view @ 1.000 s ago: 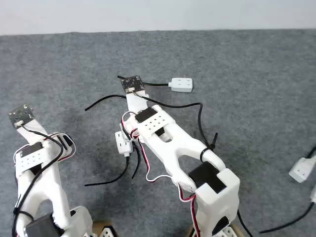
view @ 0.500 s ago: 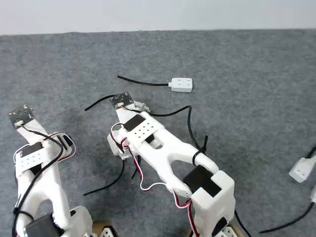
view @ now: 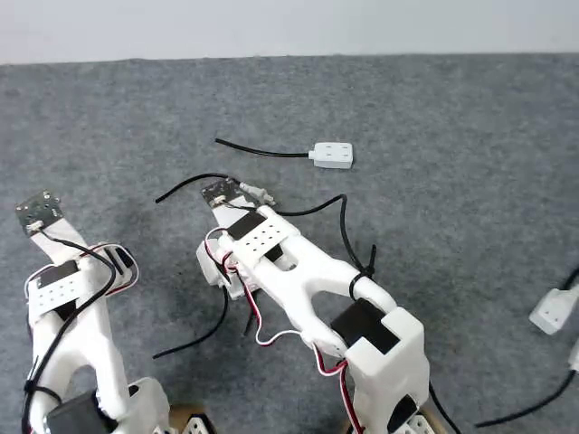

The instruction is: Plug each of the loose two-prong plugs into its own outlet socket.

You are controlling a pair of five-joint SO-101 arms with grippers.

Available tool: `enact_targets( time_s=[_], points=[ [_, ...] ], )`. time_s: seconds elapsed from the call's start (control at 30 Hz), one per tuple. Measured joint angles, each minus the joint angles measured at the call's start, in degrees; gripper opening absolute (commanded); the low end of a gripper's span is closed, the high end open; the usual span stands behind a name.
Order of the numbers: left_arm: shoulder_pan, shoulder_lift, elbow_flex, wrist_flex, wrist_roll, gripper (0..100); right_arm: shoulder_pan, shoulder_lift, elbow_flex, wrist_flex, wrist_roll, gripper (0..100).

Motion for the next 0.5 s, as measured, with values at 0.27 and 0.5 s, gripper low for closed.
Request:
enact_targets(
  time_s=[0.27,0.5],
  points=[
    [0.0,0.0,0.0,0.0,0.0,23,7.9,-17.2,0.0,14.8,11.4,0.9],
    [0.0,0.0,0.0,0.0,0.0,23,29.4,-28.0,0.0,27.0,29.1,0.9]
  ],
)
